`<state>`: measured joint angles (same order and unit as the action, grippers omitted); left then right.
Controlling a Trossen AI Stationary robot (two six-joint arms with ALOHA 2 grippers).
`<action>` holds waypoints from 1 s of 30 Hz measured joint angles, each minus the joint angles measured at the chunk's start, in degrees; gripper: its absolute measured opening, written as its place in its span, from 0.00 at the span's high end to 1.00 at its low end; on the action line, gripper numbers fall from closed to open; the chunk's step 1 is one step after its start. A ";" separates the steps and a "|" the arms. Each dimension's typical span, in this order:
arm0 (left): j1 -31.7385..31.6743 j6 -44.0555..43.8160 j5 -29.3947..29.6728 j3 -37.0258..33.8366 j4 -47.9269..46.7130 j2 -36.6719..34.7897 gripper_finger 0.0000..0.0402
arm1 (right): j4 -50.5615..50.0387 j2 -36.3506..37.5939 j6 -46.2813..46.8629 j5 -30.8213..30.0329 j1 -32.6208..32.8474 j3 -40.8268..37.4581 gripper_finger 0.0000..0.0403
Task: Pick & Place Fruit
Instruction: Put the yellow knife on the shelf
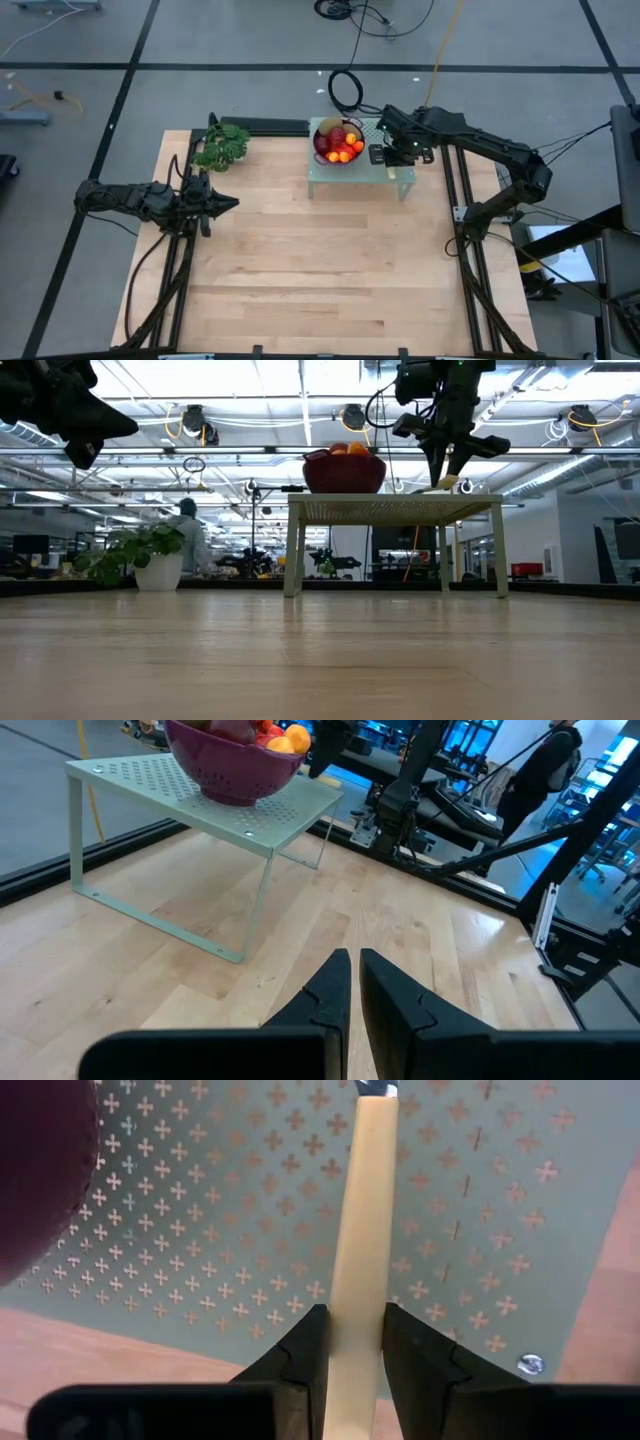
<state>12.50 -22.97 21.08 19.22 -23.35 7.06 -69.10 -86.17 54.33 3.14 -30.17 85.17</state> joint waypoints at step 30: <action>0.00 0.01 0.00 0.01 0.01 -0.01 0.94 | 4.59 0.00 0.33 -0.07 -0.67 -3.87 0.77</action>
<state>12.50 -22.96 21.08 19.22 -23.34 7.05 -64.51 -86.17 54.66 3.07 -30.84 81.30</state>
